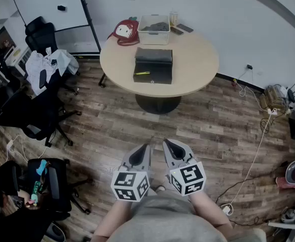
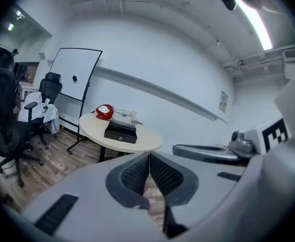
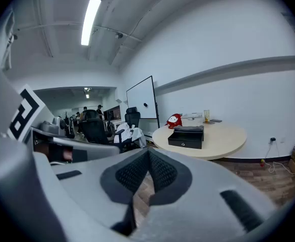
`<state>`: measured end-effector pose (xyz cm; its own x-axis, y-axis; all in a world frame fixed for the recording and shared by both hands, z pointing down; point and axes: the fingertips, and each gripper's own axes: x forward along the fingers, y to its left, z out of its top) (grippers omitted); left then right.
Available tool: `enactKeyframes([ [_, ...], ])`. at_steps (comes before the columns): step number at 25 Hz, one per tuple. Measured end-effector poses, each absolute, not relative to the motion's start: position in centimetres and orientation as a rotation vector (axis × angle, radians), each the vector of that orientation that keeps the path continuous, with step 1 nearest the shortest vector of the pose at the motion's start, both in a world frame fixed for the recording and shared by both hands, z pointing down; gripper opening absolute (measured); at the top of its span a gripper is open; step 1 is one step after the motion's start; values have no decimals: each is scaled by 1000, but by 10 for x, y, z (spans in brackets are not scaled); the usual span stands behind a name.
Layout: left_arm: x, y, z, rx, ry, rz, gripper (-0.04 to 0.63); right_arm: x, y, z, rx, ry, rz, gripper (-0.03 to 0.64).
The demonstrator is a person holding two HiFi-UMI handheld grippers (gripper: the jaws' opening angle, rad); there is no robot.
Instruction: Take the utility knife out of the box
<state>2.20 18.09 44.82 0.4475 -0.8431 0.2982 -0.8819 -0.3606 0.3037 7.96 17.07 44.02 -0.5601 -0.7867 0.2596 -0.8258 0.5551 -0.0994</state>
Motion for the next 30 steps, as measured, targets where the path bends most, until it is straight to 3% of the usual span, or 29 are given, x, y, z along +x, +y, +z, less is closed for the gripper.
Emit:
enactKeyframes([
  [17, 34, 203, 446, 2264, -1451, 114, 4, 87, 203, 432, 1292, -2643, 297, 0],
  [30, 4, 127, 461, 2202, -1456, 80, 4, 72, 129, 432, 1308, -2672, 325, 0],
])
